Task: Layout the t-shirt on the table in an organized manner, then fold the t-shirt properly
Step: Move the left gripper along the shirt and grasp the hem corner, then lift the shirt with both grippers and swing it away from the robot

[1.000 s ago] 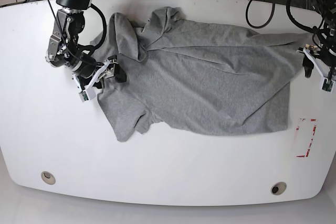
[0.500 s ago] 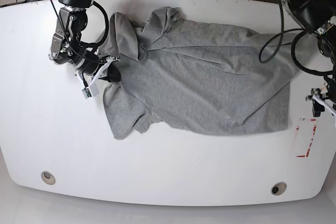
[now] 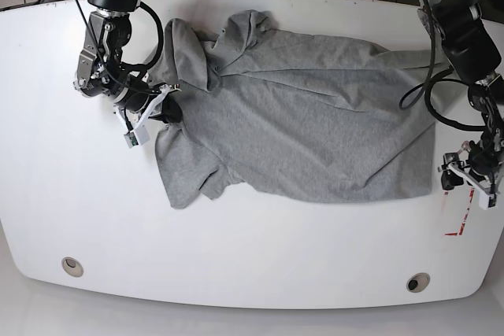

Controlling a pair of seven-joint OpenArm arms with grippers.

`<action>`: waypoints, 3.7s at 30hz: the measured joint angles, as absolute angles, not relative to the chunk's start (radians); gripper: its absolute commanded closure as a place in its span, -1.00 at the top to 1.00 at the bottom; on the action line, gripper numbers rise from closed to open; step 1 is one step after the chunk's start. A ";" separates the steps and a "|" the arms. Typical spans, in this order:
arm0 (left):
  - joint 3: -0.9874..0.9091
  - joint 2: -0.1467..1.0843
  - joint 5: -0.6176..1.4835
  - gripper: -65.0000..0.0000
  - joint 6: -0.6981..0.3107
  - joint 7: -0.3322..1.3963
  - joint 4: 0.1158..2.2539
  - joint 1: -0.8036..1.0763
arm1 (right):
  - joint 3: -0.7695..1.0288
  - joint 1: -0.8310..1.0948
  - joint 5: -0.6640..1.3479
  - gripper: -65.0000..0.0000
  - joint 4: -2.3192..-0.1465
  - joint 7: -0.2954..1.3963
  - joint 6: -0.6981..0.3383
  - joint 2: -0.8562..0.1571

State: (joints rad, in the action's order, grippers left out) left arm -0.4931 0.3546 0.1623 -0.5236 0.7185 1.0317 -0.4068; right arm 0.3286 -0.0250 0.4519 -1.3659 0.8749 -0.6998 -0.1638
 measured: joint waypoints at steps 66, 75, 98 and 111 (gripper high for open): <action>-0.313 0.276 0.165 -1.00 -0.443 0.590 1.161 -0.301 | 0.263 -0.044 0.422 -1.00 -1.523 0.923 -0.697 -0.266; -0.318 0.275 0.173 -1.00 -0.448 0.702 1.468 -0.228 | 0.263 -0.052 0.420 -1.00 -1.682 1.010 -0.699 -0.309; -0.374 0.274 0.179 -1.00 -0.452 1.069 1.848 -0.627 | 0.094 -0.575 0.456 -0.99 -1.747 1.099 -0.705 -0.488; -0.340 0.318 0.190 -1.00 -0.524 1.098 1.856 -1.010 | -0.080 -1.129 0.474 -0.98 -1.578 1.182 -0.706 -0.571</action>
